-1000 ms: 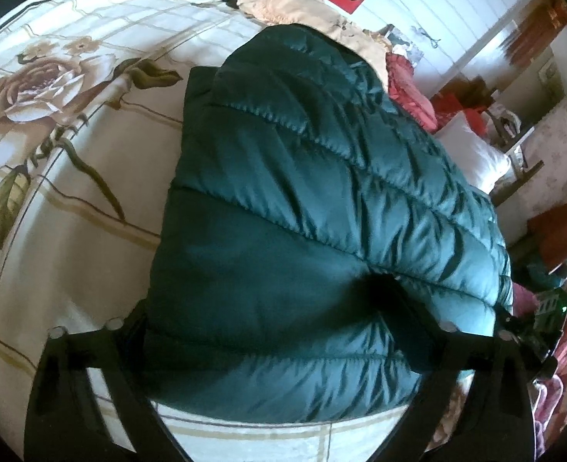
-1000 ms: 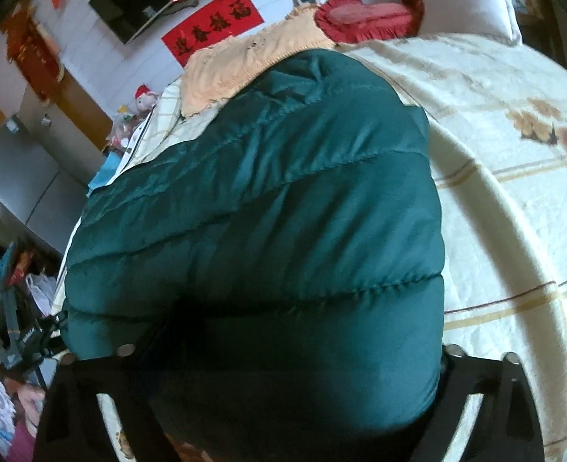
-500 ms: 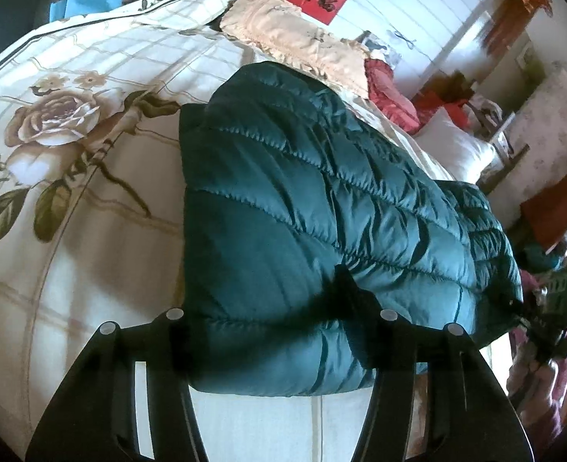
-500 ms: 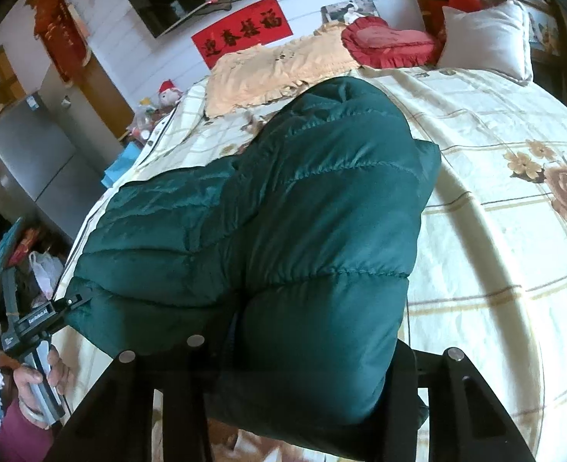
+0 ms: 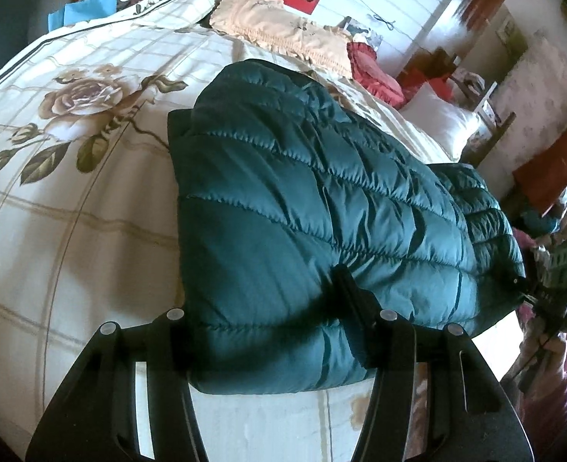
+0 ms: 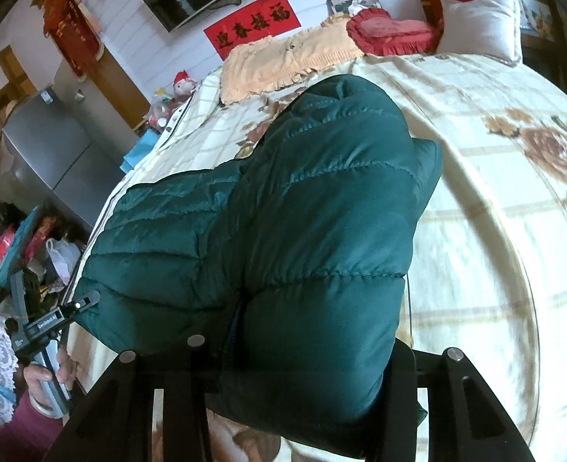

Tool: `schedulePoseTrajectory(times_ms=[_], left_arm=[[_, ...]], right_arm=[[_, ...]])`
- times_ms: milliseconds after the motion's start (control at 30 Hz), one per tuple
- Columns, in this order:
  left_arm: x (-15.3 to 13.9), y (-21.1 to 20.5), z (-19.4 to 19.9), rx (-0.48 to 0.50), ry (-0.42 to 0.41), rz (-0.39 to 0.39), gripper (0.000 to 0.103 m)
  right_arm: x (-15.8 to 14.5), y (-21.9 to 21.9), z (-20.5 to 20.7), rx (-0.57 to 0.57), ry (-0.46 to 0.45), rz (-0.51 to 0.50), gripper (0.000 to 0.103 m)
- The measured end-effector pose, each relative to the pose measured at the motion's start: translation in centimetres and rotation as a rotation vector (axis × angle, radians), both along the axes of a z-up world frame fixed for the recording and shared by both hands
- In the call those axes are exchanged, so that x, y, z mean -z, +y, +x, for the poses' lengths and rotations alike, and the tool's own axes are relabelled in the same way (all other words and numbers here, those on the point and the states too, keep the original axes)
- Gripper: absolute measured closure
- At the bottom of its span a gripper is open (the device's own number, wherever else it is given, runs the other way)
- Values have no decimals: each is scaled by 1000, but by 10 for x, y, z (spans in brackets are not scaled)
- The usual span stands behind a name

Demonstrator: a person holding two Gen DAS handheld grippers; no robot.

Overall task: Fold large clothes
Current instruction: 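Release the jacket and lift both grippers away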

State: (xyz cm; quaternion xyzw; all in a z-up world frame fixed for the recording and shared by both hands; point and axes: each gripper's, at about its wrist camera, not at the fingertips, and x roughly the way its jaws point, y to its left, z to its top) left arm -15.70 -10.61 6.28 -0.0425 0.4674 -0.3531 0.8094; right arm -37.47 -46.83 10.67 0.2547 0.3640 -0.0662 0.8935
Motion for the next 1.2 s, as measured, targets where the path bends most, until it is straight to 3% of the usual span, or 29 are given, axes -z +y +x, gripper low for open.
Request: schedulePoseTrajectory(times_ms=[167, 333, 400, 467, 600, 800, 1200], left_arm=[[9, 4, -7, -4, 1, 6, 49], [16, 9, -7, -36, 29, -4, 40], [18, 12, -7, -54, 35, -4, 33], [18, 15, -7, -67, 38, -2, 27], [15, 25, -12, -92, 27, 12, 26], [-6, 32, -36, -142, -81, 95, 26], [-44, 30, -73, -189, -228, 123, 26]], right_arm=[[13, -4, -3, 23, 23, 12, 57], [33, -11, -3, 64, 56, 15, 31], [34, -12, -5, 79, 57, 14, 26], [33, -13, -8, 91, 58, 21, 25], [27, -15, -21, 141, 59, 27, 24], [11, -12, -43, 198, 59, -58, 24], [-27, 30, -70, 184, 6, -181, 23]])
